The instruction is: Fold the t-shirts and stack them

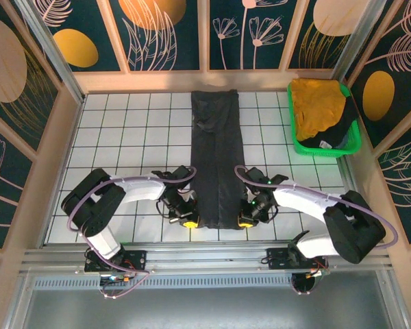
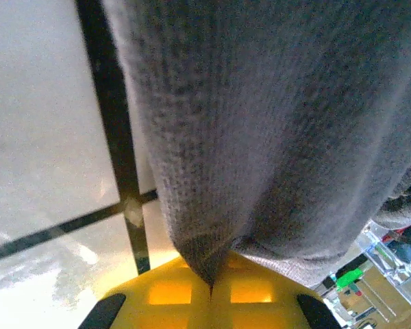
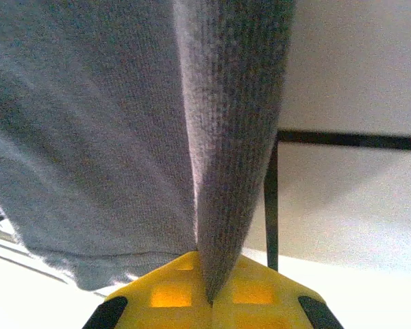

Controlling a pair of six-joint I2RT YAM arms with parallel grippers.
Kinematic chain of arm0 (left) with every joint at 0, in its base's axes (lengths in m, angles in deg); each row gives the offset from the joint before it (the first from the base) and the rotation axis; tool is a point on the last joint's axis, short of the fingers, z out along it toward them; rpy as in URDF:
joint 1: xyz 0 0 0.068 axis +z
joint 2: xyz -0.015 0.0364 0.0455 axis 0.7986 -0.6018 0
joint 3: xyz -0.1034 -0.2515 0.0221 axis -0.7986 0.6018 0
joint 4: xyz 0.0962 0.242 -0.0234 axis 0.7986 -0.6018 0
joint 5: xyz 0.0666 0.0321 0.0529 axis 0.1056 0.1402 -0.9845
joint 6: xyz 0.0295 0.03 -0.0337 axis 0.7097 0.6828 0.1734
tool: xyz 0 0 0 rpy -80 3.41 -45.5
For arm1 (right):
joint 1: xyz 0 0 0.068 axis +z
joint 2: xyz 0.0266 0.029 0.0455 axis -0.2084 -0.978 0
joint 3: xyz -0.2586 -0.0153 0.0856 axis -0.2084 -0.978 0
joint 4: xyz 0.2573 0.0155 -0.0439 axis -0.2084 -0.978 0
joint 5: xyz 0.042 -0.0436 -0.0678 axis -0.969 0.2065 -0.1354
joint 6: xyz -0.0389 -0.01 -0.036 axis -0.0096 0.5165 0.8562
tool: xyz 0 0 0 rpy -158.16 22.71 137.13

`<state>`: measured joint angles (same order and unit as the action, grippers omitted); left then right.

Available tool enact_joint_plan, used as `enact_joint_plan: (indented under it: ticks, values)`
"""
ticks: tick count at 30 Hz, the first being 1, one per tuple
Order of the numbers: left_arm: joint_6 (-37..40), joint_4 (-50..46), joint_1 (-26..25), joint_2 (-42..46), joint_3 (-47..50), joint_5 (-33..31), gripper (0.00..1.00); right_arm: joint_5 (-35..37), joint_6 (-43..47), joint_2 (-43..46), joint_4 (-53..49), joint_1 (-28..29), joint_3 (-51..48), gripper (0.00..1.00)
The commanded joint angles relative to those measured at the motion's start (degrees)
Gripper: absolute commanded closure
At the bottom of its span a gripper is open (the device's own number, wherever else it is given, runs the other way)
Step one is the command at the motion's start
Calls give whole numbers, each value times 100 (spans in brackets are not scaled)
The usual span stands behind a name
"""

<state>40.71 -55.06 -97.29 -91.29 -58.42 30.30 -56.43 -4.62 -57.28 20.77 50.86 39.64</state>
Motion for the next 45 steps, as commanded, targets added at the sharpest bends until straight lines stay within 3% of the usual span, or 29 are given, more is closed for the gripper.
enact_joint_plan:
  ticks: [1, 7, 13, 22, 30, 32, 35, 37, 41, 45]
  values:
    - [-88, 6, -88, 312, 304, 74, 100, -313, 109, 319, -562, 51, -29, 100]
    - [-706, 173, -1, 751, -284, -448, 100, -114, 84, 377, -841, -385, 739, 100]
    - [-1240, 791, 866, 713, -914, -792, 100, 80, 405, -306, -761, -1238, 2001, 100]
    - [-1067, 1052, 1894, -863, -2868, -879, 100, 397, 660, -2452, -348, -1966, 4392, 100]
    - [-810, 961, 2298, -2503, -4511, -888, 100, 359, 848, -4032, -13, -2259, 5853, 100]
    - [-742, 898, 2360, -2770, -4859, -955, 97, 163, 895, -4295, 182, -2371, 6067, 80]
    - [-613, 786, 2366, -2847, -5110, -1122, 56, 120, 1005, -4376, 234, -2498, 6339, 57]
    - [-579, 744, 2373, -2605, -4919, -1326, 42, 212, 1076, -4223, 232, -2557, 6324, 50]
    - [-792, 966, 2355, -1613, -3645, -1531, 42, 779, 1163, -3346, 395, -2609, 5680, 38]
    - [-1400, 1609, 2205, -749, -2024, -1319, 48, 947, 1018, -2452, 536, -2603, 4542, 37]
